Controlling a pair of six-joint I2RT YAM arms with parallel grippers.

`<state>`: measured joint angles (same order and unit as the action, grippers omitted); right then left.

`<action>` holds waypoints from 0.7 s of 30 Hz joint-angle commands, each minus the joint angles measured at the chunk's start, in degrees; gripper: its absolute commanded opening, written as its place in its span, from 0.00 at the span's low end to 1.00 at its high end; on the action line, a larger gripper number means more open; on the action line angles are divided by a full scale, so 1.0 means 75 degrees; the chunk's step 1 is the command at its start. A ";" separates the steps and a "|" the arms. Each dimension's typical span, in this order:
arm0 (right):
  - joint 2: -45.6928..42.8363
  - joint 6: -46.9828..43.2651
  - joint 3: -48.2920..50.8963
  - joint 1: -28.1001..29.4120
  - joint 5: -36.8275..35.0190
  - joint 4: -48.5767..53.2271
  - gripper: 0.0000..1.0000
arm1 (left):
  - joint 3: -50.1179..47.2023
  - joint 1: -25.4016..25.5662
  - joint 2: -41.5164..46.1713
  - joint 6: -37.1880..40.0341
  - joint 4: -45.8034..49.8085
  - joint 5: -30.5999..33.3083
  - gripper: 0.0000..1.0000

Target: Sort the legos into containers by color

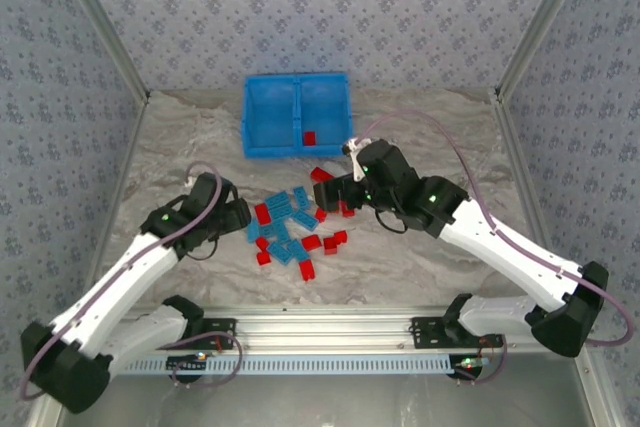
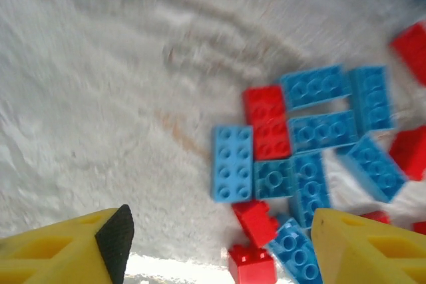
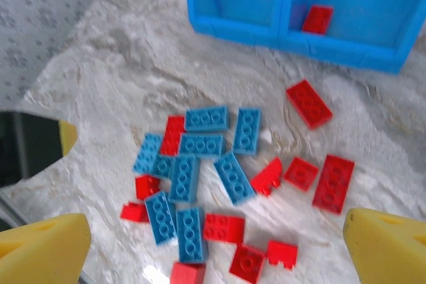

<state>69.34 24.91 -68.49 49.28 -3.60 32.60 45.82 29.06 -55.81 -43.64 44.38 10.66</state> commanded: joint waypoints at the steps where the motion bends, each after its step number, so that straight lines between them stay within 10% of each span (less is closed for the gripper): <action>1: -0.0094 0.0205 0.0286 0.0097 0.0126 0.0483 1.00 | -0.0236 -0.0479 -0.0620 -0.0279 -0.0397 -0.1510 0.69; 21: 0.0083 -0.0015 0.0141 0.0105 -0.0687 0.0640 1.00 | 0.0084 -0.0710 -0.3674 0.0568 -0.1904 -0.2057 0.58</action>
<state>69.65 25.47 -65.93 49.87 -6.96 35.51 44.84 23.99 -82.59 -40.58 32.32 -2.72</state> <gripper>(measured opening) 0.998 0.573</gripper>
